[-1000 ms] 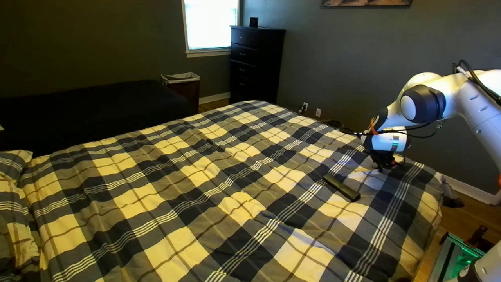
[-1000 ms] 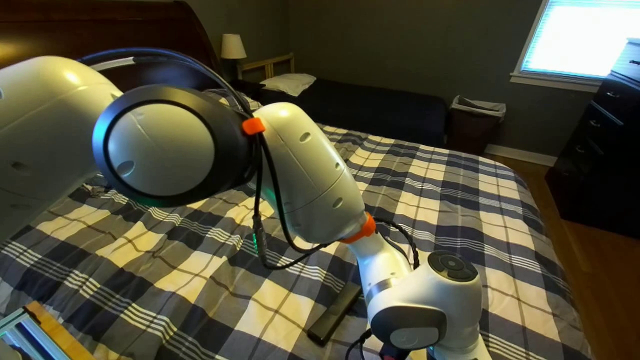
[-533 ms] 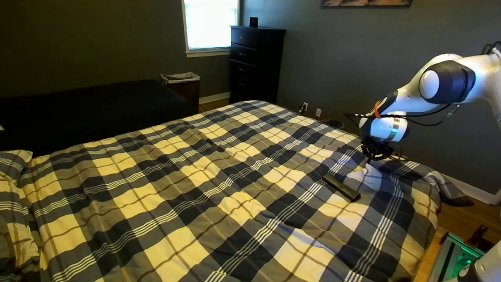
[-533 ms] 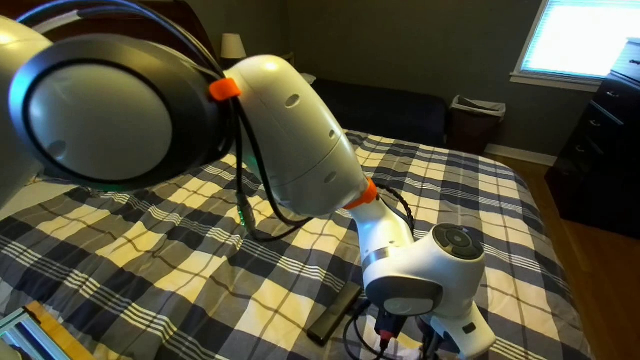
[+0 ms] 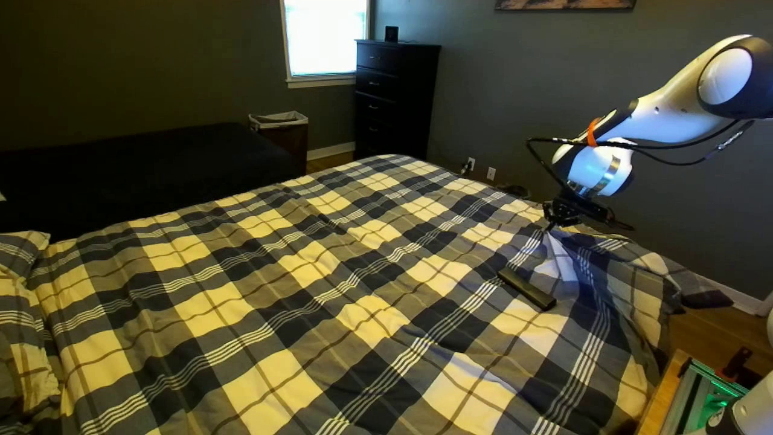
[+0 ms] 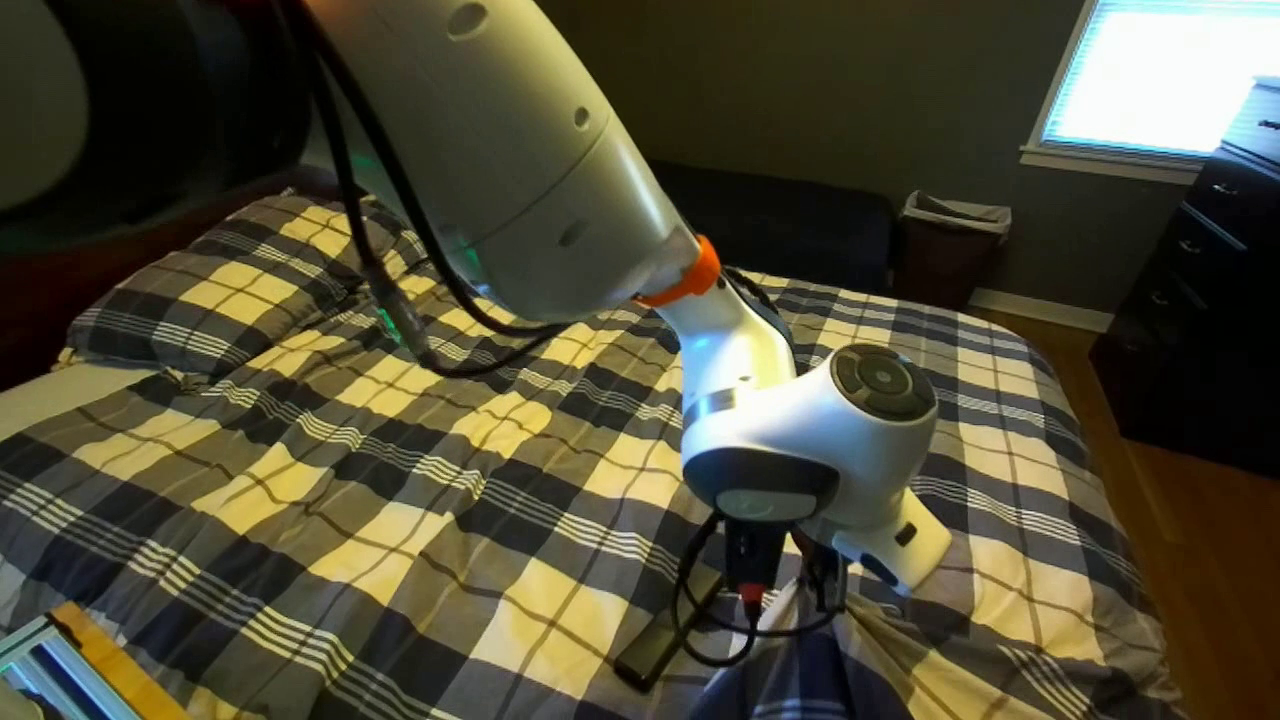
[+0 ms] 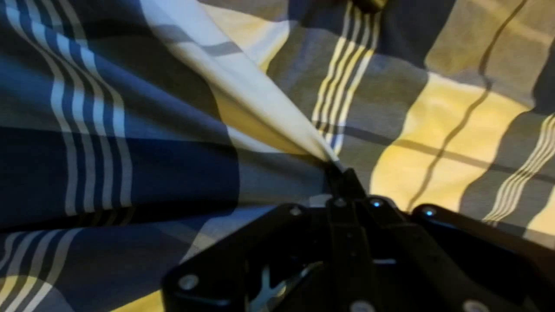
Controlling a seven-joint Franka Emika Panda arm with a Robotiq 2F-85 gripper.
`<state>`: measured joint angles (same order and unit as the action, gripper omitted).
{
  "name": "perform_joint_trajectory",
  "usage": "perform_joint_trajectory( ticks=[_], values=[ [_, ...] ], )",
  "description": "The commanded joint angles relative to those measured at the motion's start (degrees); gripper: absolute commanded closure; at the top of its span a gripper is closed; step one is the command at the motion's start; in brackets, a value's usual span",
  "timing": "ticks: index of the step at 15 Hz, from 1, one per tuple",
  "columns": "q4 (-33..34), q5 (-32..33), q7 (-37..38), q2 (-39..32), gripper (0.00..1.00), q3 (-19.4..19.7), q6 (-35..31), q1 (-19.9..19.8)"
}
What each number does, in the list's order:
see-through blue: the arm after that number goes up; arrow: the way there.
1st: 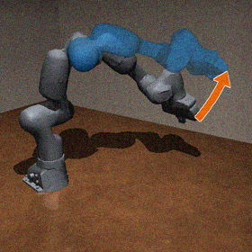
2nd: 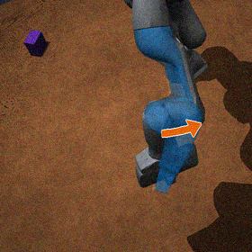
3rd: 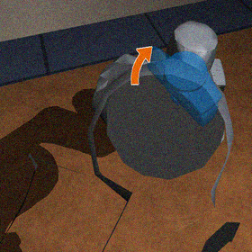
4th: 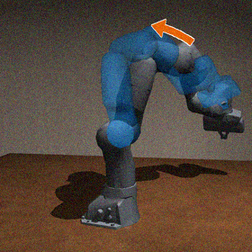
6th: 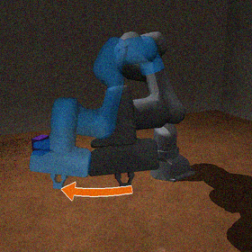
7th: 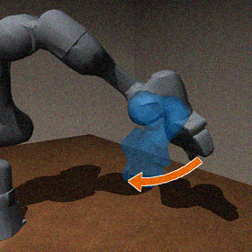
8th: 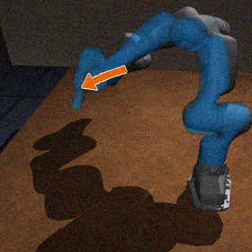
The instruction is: Cover the black remote with the duvet
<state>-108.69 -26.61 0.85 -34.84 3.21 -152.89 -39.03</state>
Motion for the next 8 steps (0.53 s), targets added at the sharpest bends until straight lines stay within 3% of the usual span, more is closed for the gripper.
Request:
perform_joint_trajectory(
  ticks=[1,8],
  values=[
    [-5.59,-3.6,-9.15,7.0,1.0,-5.12,0.22,-0.28],
    [-10.27,-7.94,-24.44,12.59,1.0,-10.57,1.64,0.96]
  ],
)
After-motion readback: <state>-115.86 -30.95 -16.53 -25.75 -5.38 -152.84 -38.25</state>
